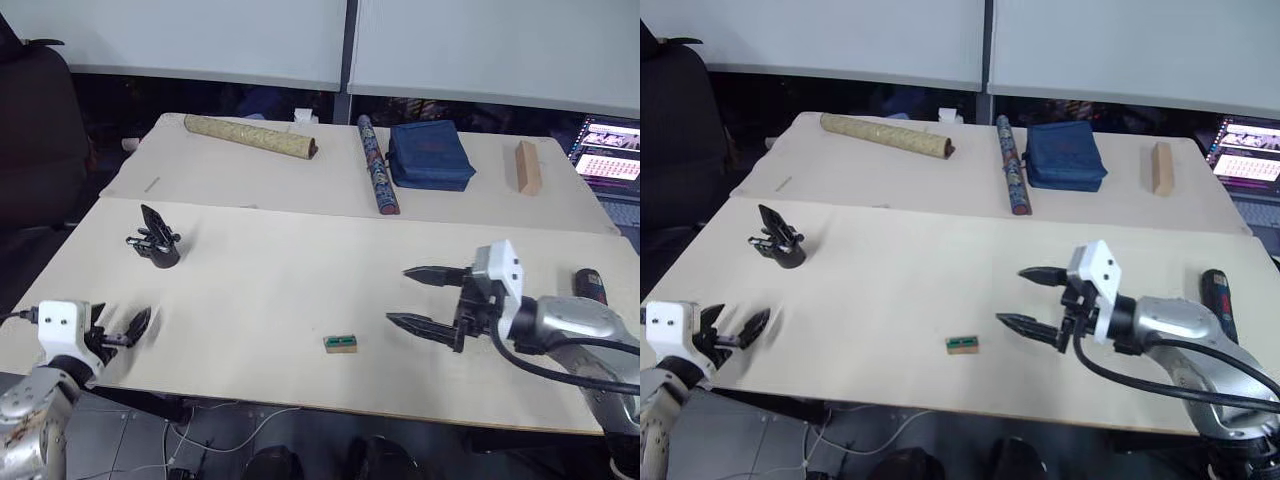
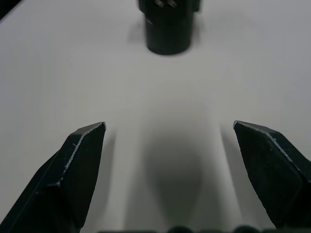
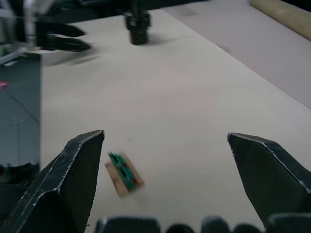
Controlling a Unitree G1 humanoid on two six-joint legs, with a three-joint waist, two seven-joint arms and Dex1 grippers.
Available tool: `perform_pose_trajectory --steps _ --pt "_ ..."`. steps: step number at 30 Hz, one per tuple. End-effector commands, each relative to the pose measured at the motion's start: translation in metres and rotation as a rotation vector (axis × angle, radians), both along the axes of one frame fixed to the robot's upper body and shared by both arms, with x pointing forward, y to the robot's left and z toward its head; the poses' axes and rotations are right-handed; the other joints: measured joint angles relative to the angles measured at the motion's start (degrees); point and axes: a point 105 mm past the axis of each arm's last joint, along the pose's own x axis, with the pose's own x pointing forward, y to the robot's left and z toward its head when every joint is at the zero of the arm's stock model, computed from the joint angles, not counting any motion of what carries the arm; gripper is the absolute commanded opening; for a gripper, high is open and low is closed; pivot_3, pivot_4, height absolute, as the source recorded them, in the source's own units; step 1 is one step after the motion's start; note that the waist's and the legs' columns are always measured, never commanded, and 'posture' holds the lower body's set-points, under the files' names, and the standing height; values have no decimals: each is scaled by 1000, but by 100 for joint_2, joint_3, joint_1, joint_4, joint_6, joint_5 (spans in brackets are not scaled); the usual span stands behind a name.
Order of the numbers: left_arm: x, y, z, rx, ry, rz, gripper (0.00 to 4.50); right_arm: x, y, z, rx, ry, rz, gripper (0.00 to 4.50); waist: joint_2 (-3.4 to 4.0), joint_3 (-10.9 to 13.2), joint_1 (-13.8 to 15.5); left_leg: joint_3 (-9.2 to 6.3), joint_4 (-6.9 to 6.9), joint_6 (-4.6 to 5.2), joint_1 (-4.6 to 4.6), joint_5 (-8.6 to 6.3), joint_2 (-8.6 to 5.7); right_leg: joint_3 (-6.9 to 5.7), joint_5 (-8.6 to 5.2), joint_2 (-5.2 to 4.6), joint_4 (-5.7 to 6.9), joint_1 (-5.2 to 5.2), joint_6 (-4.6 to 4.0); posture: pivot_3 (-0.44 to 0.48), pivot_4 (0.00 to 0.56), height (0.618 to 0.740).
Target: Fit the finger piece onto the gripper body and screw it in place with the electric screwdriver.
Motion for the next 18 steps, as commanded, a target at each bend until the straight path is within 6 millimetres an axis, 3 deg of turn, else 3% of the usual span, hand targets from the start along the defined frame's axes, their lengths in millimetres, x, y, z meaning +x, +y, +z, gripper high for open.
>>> perform_pose_trajectory --steps 1,7,18 --pt "21 9 7 38 -28 10 4461 -6 15 5 18 -18 70 4500 -1 -1 -4 0 1 0 -4 0 -1 -4 0 0 -3 -1 0 0 150 740" --pt "59 5 5 32 -24 -27 4461 -10 19 -2 10 -17 65 4500 -10 -1 -60 3 6 0 -7 1 -8 -24 0 3 -4 5 3 0 150 740" --pt "99 1 2 34 -6 -12 4461 -14 22 -1 26 -45 2 4500 -14 -1 -118 7 24 -5 -6 3 -7 -25 0 12 13 3 3 0 150 740"
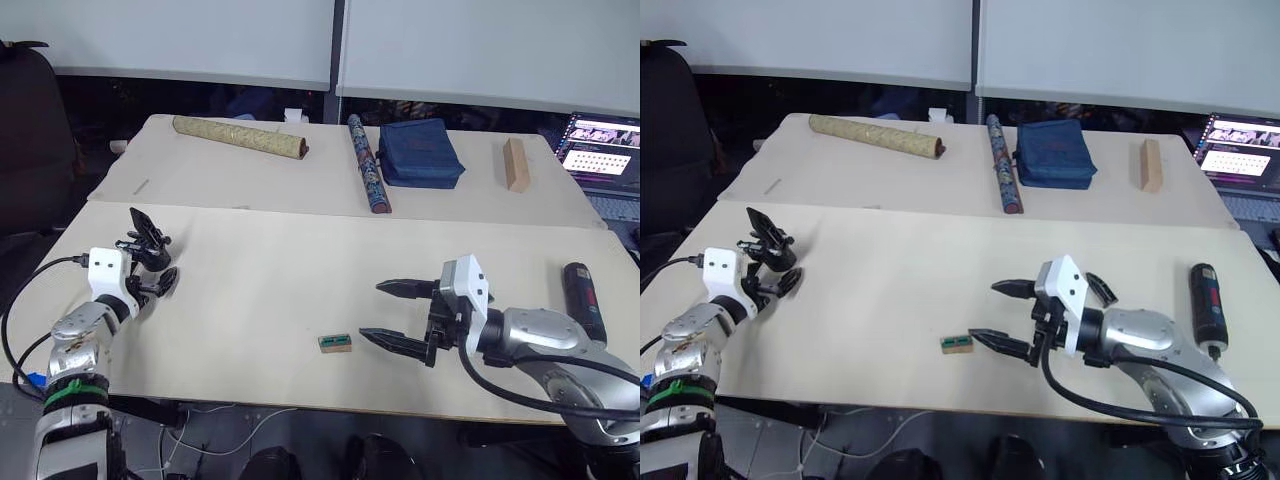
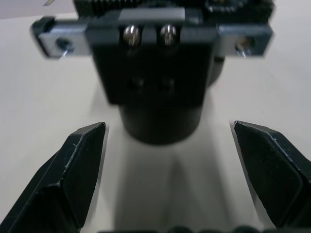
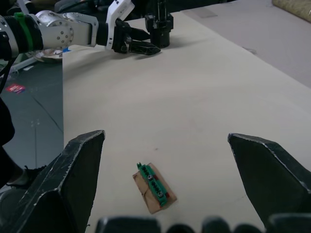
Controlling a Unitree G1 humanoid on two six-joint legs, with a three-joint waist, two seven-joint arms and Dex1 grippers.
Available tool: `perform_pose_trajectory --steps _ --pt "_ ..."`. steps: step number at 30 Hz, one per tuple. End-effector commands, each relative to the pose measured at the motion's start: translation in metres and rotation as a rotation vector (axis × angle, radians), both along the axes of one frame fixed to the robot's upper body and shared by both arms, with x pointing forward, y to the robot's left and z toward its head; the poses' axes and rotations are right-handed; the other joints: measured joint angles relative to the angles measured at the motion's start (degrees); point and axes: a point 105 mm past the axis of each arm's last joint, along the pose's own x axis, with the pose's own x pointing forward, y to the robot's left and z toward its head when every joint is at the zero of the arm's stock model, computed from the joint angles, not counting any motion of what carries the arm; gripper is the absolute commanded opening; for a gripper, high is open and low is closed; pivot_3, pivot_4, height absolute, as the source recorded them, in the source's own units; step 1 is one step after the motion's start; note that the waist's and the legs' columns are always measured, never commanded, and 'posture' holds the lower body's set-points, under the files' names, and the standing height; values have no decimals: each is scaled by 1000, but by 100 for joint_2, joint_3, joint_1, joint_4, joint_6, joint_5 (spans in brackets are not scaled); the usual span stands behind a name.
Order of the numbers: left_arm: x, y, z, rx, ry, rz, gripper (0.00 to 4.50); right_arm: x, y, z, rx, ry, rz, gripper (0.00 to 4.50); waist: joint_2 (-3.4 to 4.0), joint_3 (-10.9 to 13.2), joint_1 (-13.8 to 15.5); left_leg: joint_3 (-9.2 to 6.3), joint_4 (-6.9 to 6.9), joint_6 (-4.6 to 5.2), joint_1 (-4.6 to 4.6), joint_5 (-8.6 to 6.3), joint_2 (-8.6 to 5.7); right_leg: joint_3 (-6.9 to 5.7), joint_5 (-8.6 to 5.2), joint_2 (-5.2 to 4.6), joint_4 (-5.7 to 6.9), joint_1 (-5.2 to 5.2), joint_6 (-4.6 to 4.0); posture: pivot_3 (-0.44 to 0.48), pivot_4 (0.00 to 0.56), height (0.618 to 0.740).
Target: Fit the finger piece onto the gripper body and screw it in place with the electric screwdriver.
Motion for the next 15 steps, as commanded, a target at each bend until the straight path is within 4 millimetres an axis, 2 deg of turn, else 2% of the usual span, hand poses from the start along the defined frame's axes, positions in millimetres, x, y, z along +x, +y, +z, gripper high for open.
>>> perform_pose_trajectory --steps 1,9,10,12,15 --pt "6 8 10 26 -25 34 4461 -4 -1 11 -6 -63 -14 4500 -1 0 -6 0 0 0 0 0 0 0 0 0 0 0 0 0 150 740" --pt "19 7 17 -33 -70 67 4461 -4 -5 10 -22 -96 -66 4500 -3 1 -12 0 5 0 -3 0 -1 0 0 4 1 0 1 0 150 740" --pt "20 4 18 -28 -76 50 4070 -3 -5 10 -20 -98 -71 4500 -3 1 -12 1 5 0 -3 0 -1 1 0 3 2 -1 1 0 150 740" --pt "23 1 20 -27 -92 41 3696 -2 -6 10 -20 -99 -79 4500 -3 1 -10 0 6 0 -3 0 0 1 0 3 2 -1 1 0 150 740" --pt "26 -1 23 -32 -116 48 2391 -3 -6 9 -27 -97 -83 4500 -5 1 -7 0 6 0 -4 0 -1 0 0 3 2 -1 1 0 150 740"
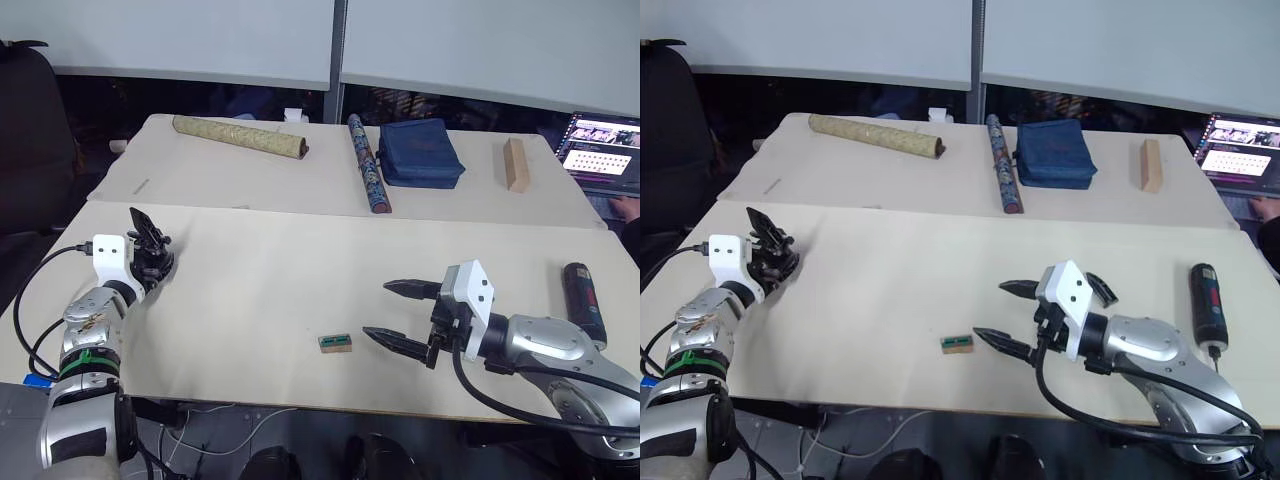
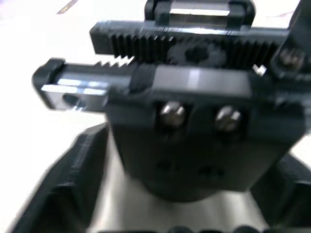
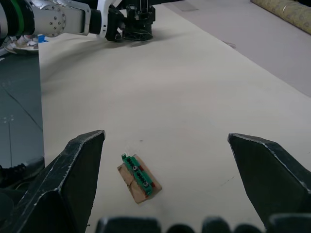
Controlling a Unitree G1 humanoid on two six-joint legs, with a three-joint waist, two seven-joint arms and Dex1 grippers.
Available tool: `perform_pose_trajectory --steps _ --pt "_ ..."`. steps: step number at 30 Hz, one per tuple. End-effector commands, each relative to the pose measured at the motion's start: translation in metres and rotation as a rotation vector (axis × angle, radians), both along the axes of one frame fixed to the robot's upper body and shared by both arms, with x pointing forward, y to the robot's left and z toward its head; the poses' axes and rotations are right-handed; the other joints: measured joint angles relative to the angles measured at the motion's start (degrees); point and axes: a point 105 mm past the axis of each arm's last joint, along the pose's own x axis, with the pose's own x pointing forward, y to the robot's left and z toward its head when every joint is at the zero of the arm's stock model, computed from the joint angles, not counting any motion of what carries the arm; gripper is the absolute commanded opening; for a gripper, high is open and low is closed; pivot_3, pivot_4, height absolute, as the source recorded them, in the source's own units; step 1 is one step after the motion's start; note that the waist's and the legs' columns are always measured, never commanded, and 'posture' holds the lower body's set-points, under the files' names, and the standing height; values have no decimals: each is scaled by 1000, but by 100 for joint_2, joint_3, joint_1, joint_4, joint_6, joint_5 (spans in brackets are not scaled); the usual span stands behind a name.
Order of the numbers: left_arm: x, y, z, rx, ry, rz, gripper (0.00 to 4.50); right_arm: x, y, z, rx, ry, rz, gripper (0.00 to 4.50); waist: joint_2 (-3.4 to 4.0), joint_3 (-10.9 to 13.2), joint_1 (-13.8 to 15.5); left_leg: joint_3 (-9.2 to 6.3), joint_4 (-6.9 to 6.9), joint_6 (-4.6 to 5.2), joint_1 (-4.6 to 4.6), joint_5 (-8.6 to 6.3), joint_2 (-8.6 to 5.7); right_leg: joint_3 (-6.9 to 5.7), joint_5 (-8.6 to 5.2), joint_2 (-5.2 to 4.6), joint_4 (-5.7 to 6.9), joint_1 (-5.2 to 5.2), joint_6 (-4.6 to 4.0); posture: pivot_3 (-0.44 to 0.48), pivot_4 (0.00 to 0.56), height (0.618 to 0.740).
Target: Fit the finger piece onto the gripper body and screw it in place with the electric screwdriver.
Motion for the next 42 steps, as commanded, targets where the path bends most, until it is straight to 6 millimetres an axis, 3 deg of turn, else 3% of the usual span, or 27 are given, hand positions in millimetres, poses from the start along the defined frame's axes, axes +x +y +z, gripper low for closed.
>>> perform_pose_trajectory --steps 1,4,6,11,13,19,26,33,38,42 --pt "5 -1 18 9 -82 -3 2369 -4 -1 12 4 -62 3 4500 -2 0 1 0 0 0 0 0 0 -1 0 1 0 0 0 0 150 740" --pt "5 -14 21 -11 -111 -46 2370 -3 -3 12 -4 -68 -10 4500 -2 1 5 -1 2 0 -5 0 0 -2 0 2 0 -1 0 0 150 740" --pt "3 -34 23 -12 -130 -101 2370 -3 -6 11 -7 -64 -36 4500 -2 1 19 -7 6 0 -14 0 0 -4 0 2 1 -2 0 0 150 740" --pt "-19 -133 50 -84 -219 -301 2370 -17 -8 2 -6 -21 -55 4500 -3 1 96 -59 53 2 -78 0 -4 -51 4 -2 2 -11 8 0 150 740" --pt "-31 -171 50 -77 -207 -359 2370 -20 -7 1 4 -12 -70 4500 -9 5 99 -68 58 2 -87 0 -10 -67 6 -1 -2 -6 12 0 150 740" --pt "-47 -246 58 -102 -202 -454 2370 -30 -8 -5 29 39 -107 4500 -12 7 56 -75 56 2 -68 0 2 -47 6 -9 -20 8 13 0 150 740" --pt "-37 -286 39 -104 -148 -493 2370 -33 -5 -1 46 33 -133 4500 -10 6 53 -64 52 0 -56 1 10 -18 6 3 -7 2 12 0 150 740" --pt "-26 -321 34 -150 -168 -507 2370 -28 -10 -3 48 17 -215 4500 -11 6 133 -66 54 3 -75 1 3 -26 6 6 -28 -1 12 0 150 740" --pt "-28 -331 21 -136 -150 -533 2370 -28 -14 -5 53 24 -242 4500 -11 6 146 -66 51 3 -73 1 2 -27 6 7 -29 0 13 0 150 740" --pt "-26 -323 -9 -49 -53 -533 4270 -28 -17 -6 50 22 -260 4500 -10 6 98 -65 52 3 -65 1 5 -21 6 7 -21 2 13 0 150 740"
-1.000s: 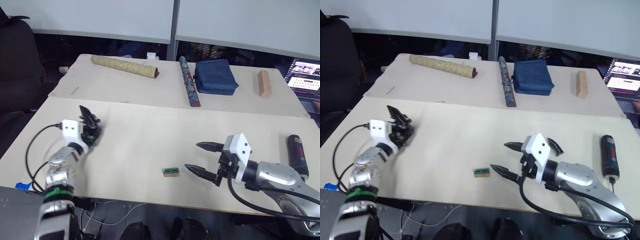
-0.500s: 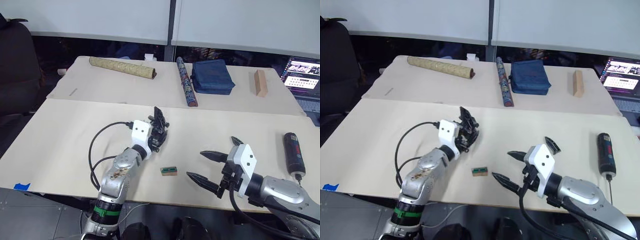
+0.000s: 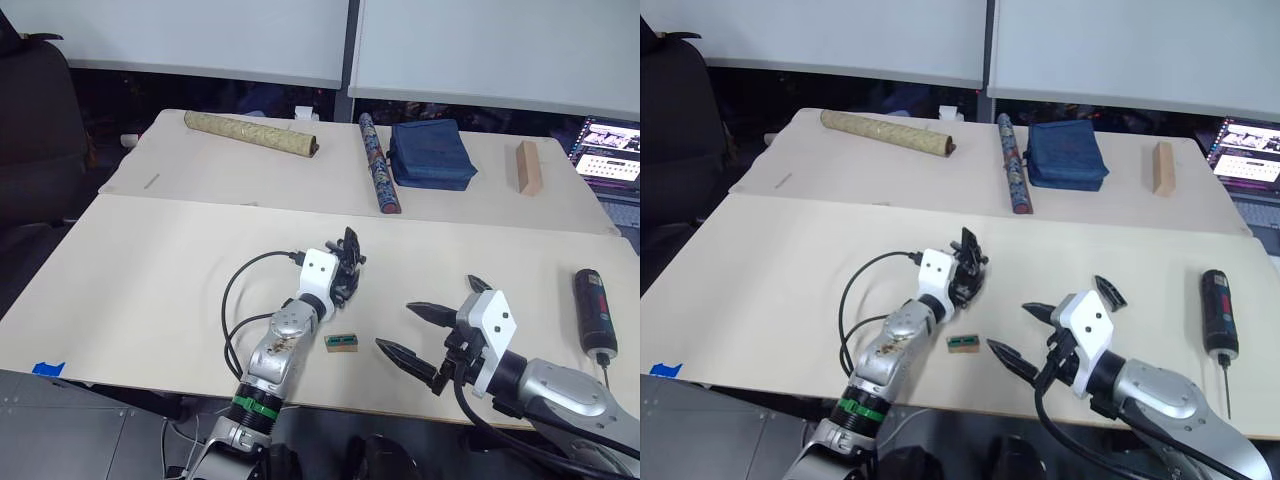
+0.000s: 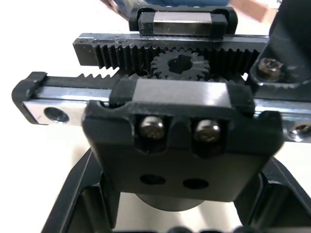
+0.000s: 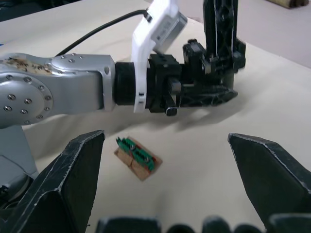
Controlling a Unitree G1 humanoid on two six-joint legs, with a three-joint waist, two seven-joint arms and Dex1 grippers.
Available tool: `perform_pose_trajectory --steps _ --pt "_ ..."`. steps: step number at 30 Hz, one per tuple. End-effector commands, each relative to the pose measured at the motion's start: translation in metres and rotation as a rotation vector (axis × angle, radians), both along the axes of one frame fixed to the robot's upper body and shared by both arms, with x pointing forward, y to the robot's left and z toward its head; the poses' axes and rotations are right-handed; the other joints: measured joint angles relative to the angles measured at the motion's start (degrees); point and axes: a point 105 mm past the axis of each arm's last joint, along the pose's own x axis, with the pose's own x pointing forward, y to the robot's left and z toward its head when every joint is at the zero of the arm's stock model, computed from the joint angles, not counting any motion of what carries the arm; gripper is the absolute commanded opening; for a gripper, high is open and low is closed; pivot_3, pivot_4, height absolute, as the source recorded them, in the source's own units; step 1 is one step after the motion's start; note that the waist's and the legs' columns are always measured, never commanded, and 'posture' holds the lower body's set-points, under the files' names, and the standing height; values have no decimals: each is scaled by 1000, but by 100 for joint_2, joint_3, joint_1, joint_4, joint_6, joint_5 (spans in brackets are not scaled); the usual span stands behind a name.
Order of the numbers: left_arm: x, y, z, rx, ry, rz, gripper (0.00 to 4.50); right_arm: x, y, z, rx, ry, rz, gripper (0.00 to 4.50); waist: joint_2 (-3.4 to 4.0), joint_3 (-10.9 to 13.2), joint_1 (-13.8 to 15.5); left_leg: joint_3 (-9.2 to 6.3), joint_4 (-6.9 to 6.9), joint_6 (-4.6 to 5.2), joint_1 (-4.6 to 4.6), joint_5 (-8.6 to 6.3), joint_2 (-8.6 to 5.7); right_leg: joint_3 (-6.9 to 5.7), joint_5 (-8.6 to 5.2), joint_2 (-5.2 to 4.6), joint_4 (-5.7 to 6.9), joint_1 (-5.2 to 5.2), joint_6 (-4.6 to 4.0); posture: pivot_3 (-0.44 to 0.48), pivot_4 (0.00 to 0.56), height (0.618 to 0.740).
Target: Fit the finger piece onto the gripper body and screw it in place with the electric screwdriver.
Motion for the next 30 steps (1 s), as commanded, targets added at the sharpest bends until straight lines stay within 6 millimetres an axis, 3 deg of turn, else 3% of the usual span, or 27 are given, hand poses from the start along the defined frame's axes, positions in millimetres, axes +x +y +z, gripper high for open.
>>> perform_pose_trajectory --steps 1,4,10,15,19,23,30 --pt "-1 0 -2 63 -26 -38 4474 -2 -3 12 0 -62 -16 4500 1 0 -21 0 0 0 3 0 1 2 0 -1 3 1 0 0 150 740" --pt "-8 5 -3 74 -17 -76 4474 -6 -7 13 -2 -59 -30 4500 3 -2 -28 -1 0 0 5 0 2 4 0 -3 6 2 0 0 150 740" --pt "-7 50 9 103 9 -125 4474 -10 -9 11 -6 -56 -43 4500 6 -4 -71 0 0 0 8 0 6 10 0 -2 12 -1 0 0 150 740" --pt "-3 74 7 150 82 -343 4474 -5 -10 12 -7 -77 -57 4500 9 -5 -45 2 3 -1 12 0 3 13 -2 -1 17 0 1 0 150 740" --pt "3 77 15 199 84 -632 4474 -4 -10 13 -11 -89 -52 4500 11 -7 -34 7 5 -1 3 0 -6 7 -2 48 12 -3 2 0 150 740" --pt "14 70 23 247 60 -807 4474 -5 -8 12 -25 -91 -35 4500 11 -6 -41 9 5 -1 -2 0 -19 -21 -4 54 2 -1 5 0 150 740" --pt "29 46 26 352 34 -871 4474 -5 -7 12 -24 -96 -42 4500 9 -5 -69 8 6 0 -5 0 -23 -12 -4 54 1 -2 4 0 150 740"
